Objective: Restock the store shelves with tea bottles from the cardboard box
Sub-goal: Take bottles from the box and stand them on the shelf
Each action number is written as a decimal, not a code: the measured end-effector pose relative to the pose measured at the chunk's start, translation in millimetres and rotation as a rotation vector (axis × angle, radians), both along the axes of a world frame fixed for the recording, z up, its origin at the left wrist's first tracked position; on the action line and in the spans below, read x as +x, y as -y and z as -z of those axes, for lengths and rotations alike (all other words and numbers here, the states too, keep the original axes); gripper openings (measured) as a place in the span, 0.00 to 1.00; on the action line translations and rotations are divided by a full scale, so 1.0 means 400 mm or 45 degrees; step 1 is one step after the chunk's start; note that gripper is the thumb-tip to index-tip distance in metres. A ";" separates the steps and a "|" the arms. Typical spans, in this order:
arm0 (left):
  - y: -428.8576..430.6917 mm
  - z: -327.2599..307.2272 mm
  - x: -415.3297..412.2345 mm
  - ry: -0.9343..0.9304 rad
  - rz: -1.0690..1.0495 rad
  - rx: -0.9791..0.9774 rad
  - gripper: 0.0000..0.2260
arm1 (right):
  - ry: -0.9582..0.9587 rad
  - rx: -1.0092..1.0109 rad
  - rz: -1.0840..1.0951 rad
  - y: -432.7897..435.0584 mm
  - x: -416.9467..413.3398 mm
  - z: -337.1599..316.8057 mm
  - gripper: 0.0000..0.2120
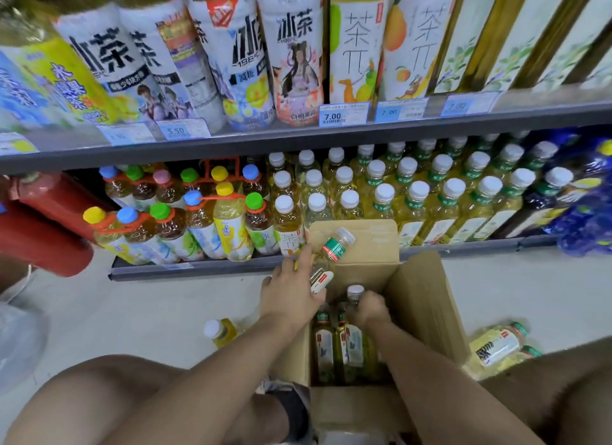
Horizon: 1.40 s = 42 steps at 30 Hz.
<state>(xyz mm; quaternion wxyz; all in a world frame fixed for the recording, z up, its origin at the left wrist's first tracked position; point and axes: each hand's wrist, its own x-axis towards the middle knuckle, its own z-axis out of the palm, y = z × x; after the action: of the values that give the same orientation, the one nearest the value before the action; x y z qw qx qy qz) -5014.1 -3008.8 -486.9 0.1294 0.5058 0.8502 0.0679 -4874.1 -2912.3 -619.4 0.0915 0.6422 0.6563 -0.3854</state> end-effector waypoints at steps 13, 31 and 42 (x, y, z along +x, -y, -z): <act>0.039 -0.434 0.112 0.532 -0.086 0.714 0.27 | -0.734 0.710 -0.215 -0.001 0.172 -0.749 0.15; -0.173 -1.271 0.008 0.297 0.338 1.268 0.28 | -1.070 1.439 -0.485 -0.165 0.083 -1.709 0.23; -0.445 -1.327 -0.162 0.359 0.140 1.098 0.28 | -1.020 1.459 -0.474 -0.414 -0.109 -1.728 0.17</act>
<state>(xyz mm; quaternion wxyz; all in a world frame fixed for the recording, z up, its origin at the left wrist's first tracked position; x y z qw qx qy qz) -5079.0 -2831.0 44.0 0.0250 0.5436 0.6902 0.4770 -4917.6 -2746.8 72.0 -0.4430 0.2763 0.8369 -0.1644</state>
